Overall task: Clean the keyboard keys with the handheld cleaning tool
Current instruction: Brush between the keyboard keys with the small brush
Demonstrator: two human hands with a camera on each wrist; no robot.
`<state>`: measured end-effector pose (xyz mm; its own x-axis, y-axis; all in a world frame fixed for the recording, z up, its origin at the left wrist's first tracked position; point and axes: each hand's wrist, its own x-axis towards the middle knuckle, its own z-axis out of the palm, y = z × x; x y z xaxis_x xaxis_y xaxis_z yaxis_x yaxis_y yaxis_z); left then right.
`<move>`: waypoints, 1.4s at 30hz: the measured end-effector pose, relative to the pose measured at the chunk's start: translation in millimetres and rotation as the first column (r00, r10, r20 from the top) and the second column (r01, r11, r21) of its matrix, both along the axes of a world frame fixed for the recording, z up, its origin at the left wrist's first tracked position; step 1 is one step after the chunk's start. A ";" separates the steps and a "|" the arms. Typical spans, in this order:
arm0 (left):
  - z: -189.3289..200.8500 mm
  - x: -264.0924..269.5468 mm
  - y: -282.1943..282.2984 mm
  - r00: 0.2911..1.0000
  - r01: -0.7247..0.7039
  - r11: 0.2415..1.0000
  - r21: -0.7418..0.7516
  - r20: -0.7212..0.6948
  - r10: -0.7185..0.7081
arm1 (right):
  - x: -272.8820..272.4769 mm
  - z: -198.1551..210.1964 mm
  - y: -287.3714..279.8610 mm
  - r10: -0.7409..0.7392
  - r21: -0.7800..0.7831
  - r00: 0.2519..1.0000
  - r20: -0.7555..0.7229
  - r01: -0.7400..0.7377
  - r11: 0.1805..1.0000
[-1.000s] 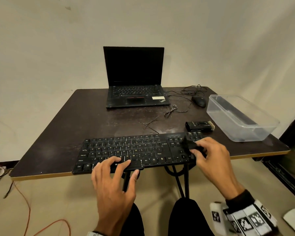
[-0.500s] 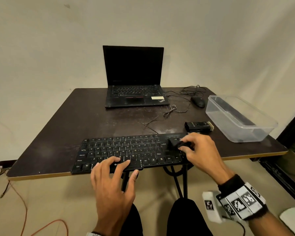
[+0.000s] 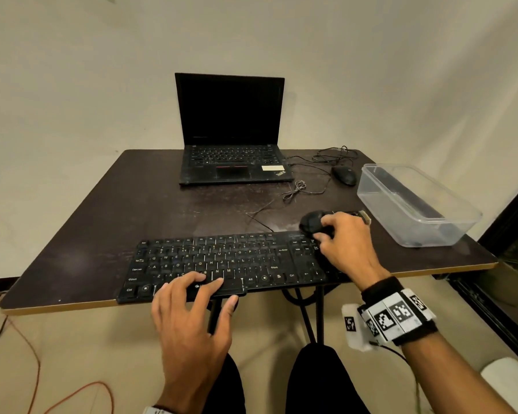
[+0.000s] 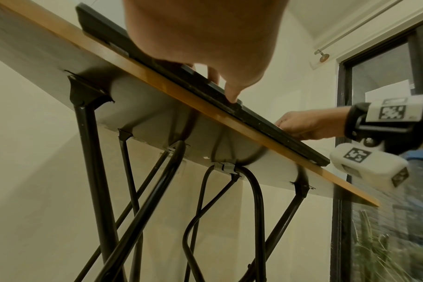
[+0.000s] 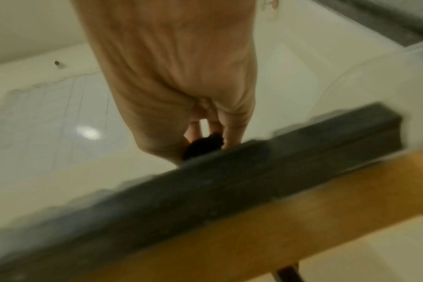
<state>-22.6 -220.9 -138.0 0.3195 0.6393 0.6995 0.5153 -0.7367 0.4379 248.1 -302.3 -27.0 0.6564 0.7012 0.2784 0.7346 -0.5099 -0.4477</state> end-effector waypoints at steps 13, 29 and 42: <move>-0.4 0.8 -0.2 1.000 -0.018 1.000 -0.018 0.001 0.018 | -13.3 -8.1 24.3 0.334 -0.118 0.942 0.017 -0.330 0.937; 1.0 -0.2 0.6 1.000 -0.014 1.000 0.002 -0.002 0.014 | 26.1 -14.8 -10.7 0.060 0.110 0.997 0.051 -0.065 0.992; -0.2 -0.6 1.0 1.000 -0.010 1.000 -0.014 -0.015 0.010 | 50.1 -19.6 -41.4 -0.027 0.186 0.999 0.039 0.020 0.982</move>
